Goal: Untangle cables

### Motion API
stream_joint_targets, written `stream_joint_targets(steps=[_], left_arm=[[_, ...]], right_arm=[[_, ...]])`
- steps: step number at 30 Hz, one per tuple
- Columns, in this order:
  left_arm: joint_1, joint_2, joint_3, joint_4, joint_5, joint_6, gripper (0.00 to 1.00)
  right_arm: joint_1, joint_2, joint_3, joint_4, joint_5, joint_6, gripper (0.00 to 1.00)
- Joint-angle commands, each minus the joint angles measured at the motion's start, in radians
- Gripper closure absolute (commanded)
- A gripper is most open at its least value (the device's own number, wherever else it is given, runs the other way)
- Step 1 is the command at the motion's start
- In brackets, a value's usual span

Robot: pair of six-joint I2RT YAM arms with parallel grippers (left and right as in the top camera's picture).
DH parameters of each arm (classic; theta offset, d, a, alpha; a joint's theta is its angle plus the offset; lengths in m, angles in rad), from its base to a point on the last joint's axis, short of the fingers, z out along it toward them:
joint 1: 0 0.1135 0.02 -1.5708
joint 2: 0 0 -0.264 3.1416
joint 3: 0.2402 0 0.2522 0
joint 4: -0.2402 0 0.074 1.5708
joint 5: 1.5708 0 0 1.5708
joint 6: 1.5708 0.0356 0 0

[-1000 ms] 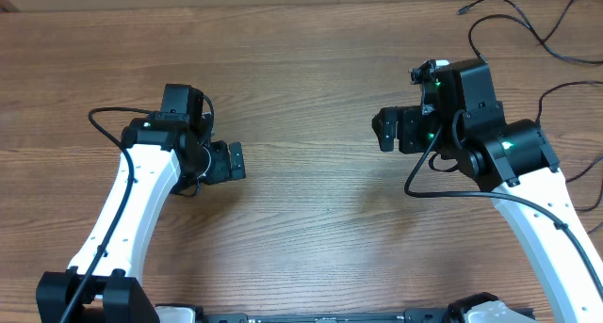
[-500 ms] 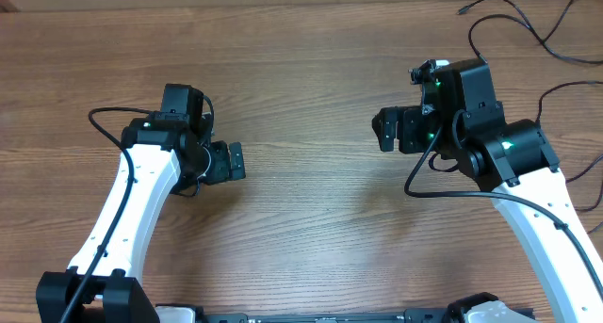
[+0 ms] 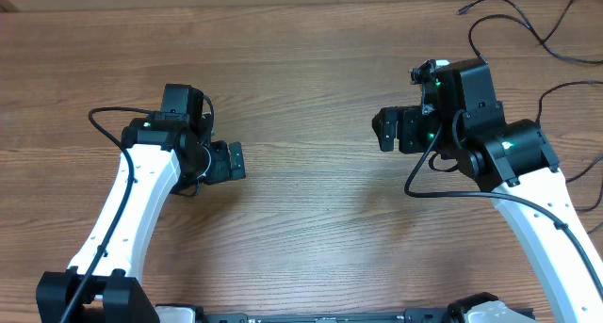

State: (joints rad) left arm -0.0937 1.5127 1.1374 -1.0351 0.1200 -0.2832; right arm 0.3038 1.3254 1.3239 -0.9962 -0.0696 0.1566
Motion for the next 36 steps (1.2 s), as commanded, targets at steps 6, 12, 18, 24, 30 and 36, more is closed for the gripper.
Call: stream_joint_targets(steps=[6, 12, 18, 24, 30, 36], left_arm=[[-0.006, 0.004, -0.003, 0.0, 0.003, -0.009, 0.01], [-0.006, 0.004, -0.003, 0.0, 0.003, -0.009, 0.0], [-0.006, 0.004, -0.003, 0.0, 0.003, -0.009, 0.01], [-0.006, 0.003, -0.003, 0.0, 0.004, -0.009, 0.01], [-0.006, -0.02, -0.003, 0.0, 0.003, -0.009, 0.0], [-0.006, -0.116, -0.003, 0.0, 0.003, -0.009, 0.0]], right_arm=[[0.005, 0.001, 0.011, 0.002, 0.013, -0.005, 0.0], [0.005, 0.001, 0.011, 0.002, 0.013, -0.005, 0.0], [0.005, 0.001, 0.011, 0.002, 0.013, -0.005, 0.0], [0.005, 0.001, 0.011, 0.002, 0.013, -0.005, 0.0], [0.005, 0.001, 0.011, 0.002, 0.013, -0.005, 0.0], [0.005, 0.001, 0.011, 0.002, 0.013, -0.005, 0.0]])
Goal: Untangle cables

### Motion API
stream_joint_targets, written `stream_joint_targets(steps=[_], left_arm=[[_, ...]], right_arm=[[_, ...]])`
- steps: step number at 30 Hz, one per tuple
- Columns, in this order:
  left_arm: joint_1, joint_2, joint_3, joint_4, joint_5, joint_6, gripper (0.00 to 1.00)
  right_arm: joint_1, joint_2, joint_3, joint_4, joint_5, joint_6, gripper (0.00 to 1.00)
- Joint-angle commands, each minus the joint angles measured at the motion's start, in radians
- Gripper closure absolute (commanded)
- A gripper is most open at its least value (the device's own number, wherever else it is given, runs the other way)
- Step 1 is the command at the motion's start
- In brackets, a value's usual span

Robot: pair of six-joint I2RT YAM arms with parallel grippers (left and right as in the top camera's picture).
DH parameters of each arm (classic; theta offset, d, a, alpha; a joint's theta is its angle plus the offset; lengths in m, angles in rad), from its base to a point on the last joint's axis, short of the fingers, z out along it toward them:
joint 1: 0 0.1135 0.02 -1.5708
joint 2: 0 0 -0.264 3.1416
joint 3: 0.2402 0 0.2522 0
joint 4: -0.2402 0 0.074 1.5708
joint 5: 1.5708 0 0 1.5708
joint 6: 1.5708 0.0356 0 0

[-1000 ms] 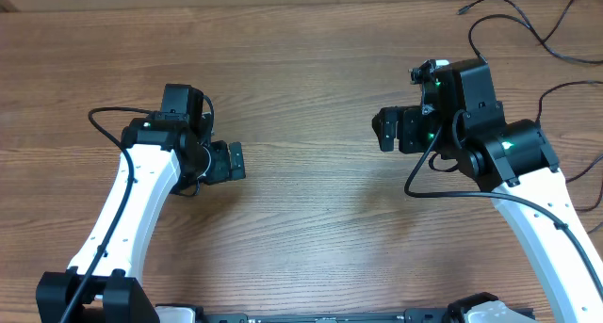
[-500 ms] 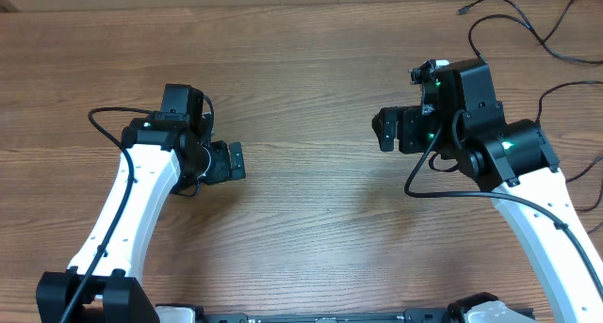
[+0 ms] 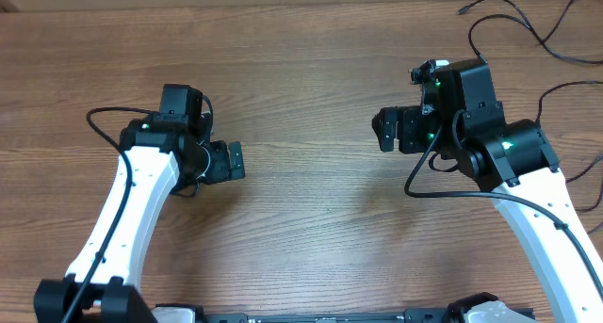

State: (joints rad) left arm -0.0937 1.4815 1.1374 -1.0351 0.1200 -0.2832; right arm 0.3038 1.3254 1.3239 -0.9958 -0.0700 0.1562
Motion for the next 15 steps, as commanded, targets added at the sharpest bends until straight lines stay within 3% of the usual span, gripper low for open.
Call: stream_joint_targets(steps=[1, 15], left_arm=[[-0.006, -0.109, -0.003, 0.0, 0.003, -0.009, 0.0], [-0.006, -0.393, -0.071, 0.001, 0.003, -0.009, 0.0]], right_arm=[[0.005, 0.001, 0.011, 0.002, 0.013, -0.005, 0.0], [0.005, 0.001, 0.011, 0.002, 0.013, -0.005, 0.0]])
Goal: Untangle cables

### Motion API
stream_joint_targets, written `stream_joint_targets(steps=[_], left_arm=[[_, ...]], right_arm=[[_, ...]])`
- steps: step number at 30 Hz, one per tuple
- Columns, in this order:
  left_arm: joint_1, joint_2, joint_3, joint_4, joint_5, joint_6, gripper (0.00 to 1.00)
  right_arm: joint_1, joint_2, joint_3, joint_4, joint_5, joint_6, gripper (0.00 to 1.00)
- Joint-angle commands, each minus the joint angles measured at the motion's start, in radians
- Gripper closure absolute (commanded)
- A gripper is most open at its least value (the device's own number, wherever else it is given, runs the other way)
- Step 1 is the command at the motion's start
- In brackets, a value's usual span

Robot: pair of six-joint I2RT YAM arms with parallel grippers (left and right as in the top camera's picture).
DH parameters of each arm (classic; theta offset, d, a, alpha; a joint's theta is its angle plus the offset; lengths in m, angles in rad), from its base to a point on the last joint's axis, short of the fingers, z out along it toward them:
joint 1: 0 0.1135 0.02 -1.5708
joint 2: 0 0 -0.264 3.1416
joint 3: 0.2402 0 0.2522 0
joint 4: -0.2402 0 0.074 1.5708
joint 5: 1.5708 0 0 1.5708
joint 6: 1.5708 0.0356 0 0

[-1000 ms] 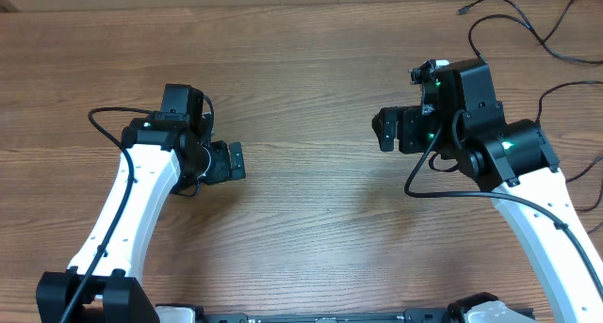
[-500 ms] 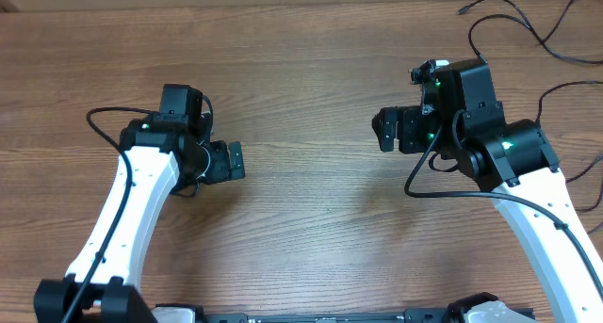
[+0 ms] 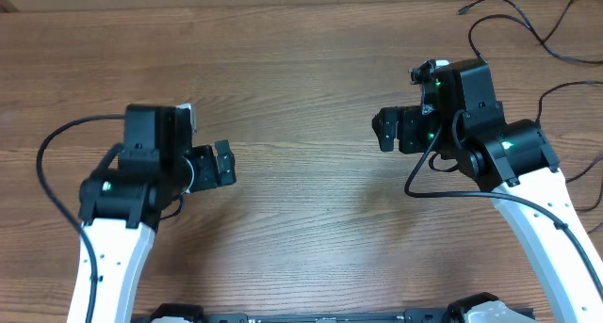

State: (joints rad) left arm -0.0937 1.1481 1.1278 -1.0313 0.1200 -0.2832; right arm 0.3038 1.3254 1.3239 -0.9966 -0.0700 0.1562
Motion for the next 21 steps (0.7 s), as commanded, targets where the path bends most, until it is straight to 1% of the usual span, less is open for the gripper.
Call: stream_joint_targets(steps=[1, 7, 9, 11, 16, 18, 21], left_arm=[[-0.006, -0.084, -0.092, -0.003, 0.003, -0.009, 0.0], [-0.006, -0.257, -0.38, -0.003, 0.0, -0.009, 0.0], [-0.006, -0.33, -0.479, -0.005, -0.048, -0.009, 0.0], [-0.006, -0.393, -0.539, 0.016, -0.05, -0.009, 0.0], [-0.006, -0.492, -0.572, 0.087, -0.08, 0.001, 0.0], [-0.006, -0.513, -0.576, 0.151, -0.079, 0.033, 0.01], [-0.006, -0.53, -0.586, 0.293, -0.066, 0.11, 0.0]], right_arm=[[0.005, 0.001, 0.011, 0.002, 0.013, -0.005, 0.0], [0.005, 0.001, 0.011, 0.002, 0.013, -0.005, 0.0], [0.005, 0.001, 0.011, 0.002, 0.013, -0.005, 0.0], [0.005, 0.001, 0.011, 0.002, 0.013, -0.005, 0.0], [0.005, 0.001, 0.011, 0.002, 0.013, -0.005, 0.0], [0.005, 0.001, 0.011, 0.002, 0.013, -0.005, 0.0], [0.005, 0.001, 0.011, 0.002, 0.013, -0.005, 0.0]])
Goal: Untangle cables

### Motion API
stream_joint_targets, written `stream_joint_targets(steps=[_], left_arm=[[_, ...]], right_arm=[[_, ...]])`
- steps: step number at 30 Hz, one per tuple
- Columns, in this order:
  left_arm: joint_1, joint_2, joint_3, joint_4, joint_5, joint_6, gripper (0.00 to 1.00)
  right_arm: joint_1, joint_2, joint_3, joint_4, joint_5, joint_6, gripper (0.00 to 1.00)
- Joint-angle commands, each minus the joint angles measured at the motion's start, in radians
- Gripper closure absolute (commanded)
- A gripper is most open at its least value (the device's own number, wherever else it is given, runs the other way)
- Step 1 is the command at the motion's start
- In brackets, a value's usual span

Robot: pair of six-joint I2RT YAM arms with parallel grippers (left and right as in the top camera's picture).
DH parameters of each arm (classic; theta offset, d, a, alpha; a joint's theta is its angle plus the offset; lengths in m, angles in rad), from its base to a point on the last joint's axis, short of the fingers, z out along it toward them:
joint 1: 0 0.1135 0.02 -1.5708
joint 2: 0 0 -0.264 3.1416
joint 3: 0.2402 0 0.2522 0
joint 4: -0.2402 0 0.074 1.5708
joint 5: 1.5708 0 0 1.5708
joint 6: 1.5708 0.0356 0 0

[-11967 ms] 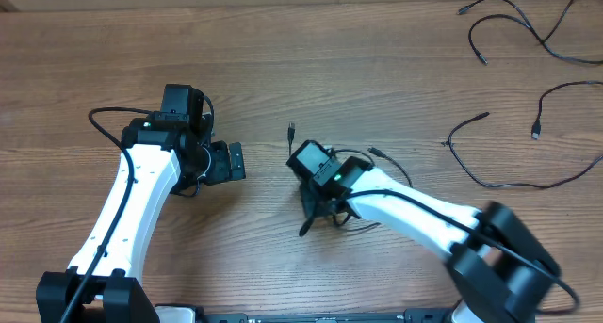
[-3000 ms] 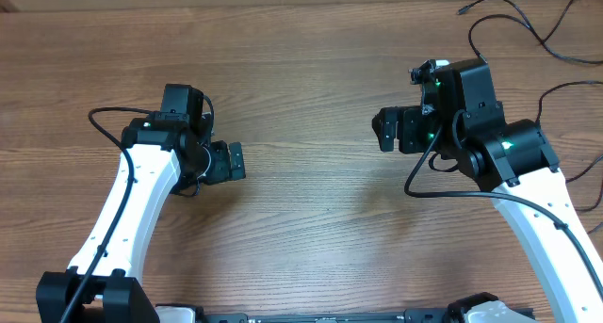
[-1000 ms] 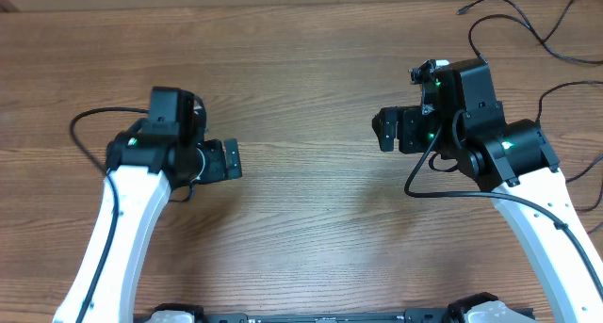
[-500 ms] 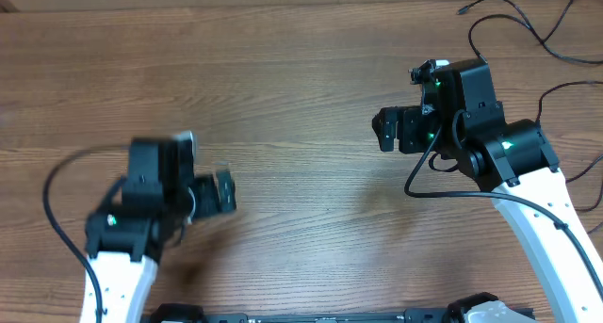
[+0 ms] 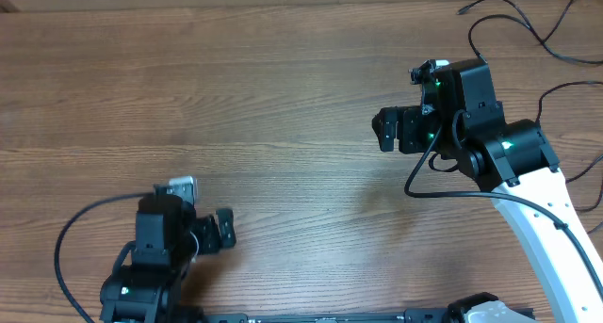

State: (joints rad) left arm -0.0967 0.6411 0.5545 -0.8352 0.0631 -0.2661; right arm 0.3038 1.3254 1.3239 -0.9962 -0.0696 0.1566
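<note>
Thin black cables [image 5: 524, 25] lie loose on the wooden table at the far right corner, and more loops [image 5: 568, 86] run along the right edge. My right gripper [image 5: 382, 131] hovers right of the table's middle, pointing left, well short of the cables and holding nothing. My left gripper [image 5: 225, 231] sits low near the front edge on the left, pointing right, with nothing in it. From overhead, neither gripper's finger gap can be made out.
The wooden table [image 5: 283, 88] has a seam running across its far edge. The right arm's own black lead [image 5: 421, 177] hangs in a loop under its wrist. The left arm's lead [image 5: 71, 238] curves out at the front left.
The left arm has pulled back toward the front edge, so its gripper is now much nearer the base. The right arm and the cables have not moved.
At first both grippers hung over mid-table, facing each other, cables lying at the far right. The left arm stayed put, then shifted left and nearer, and now sits folded by the front edge. The right arm kept still throughout.
</note>
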Motion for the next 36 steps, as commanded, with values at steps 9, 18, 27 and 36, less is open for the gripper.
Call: stream_joint_targets(steps=[9, 18, 27, 36], left_arm=[[-0.003, -0.085, -0.034, 0.5, 0.154, 0.299, 0.0], [-0.002, -0.229, -0.204, 0.901, 0.22, 0.334, 0.0], [0.0, -0.415, -0.423, 1.082, 0.222, 0.333, 0.0], [0.035, -0.579, -0.549, 1.048, 0.218, 0.289, 0.0]], right_arm=[[0.005, 0.001, 0.011, 0.002, 0.013, -0.005, 0.0], [0.005, 0.001, 0.011, 0.002, 0.013, -0.005, 0.0], [0.005, 0.001, 0.011, 0.002, 0.013, -0.005, 0.0], [0.005, 0.001, 0.011, 0.002, 0.013, -0.005, 0.0]])
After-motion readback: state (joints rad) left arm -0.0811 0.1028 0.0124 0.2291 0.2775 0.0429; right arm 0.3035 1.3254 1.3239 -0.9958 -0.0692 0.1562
